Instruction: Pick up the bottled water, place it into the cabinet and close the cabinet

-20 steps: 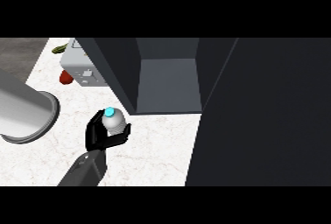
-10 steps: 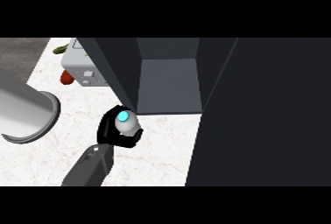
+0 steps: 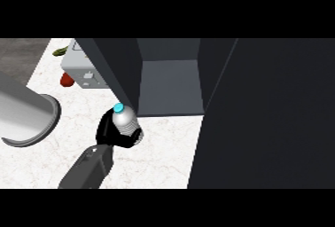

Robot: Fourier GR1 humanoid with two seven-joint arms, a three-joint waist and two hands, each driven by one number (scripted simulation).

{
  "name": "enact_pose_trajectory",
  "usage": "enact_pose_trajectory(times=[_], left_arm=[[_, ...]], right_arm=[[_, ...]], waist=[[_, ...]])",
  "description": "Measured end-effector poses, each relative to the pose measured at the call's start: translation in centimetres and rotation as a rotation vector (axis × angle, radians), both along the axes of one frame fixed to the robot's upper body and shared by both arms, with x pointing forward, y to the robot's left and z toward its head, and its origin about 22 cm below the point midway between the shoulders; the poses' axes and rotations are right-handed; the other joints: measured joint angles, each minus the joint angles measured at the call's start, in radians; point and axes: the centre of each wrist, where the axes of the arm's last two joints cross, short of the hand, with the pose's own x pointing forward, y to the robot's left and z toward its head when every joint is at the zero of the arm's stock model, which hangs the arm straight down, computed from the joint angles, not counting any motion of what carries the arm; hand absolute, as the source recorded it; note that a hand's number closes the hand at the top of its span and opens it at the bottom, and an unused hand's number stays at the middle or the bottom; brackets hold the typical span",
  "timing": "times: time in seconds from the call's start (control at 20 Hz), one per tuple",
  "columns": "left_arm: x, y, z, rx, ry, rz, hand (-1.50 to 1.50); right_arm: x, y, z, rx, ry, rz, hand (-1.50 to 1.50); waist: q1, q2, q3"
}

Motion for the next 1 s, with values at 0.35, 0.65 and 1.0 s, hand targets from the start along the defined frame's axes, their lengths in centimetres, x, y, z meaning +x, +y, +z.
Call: enact_pose_trajectory(times=[0.35, 0.65, 1.0], left_arm=[[0.3, 0.3, 0.4, 0.022, 0.045, 0.031, 1.5], [0.3, 0.9, 0.7, 0.051, 0.062, 0.074, 1.5], [0.3, 1.1, 0.8, 0.09, 0.083, 0.145, 1.5]], right_arm=[[0.3, -1.2, -0.4, 0.008, -0.002, -0.007, -1.5], [0.9, -1.8, -0.9, 0.028, 0.007, 0.02, -1.5], [1.2, -2.8, -1.2, 0.068, 0.007, 0.058, -1.5]], waist=[[-0.008, -0.001, 0.003], [-0.028, -0.001, 0.005], [-0.046, -0.005, 0.009]])
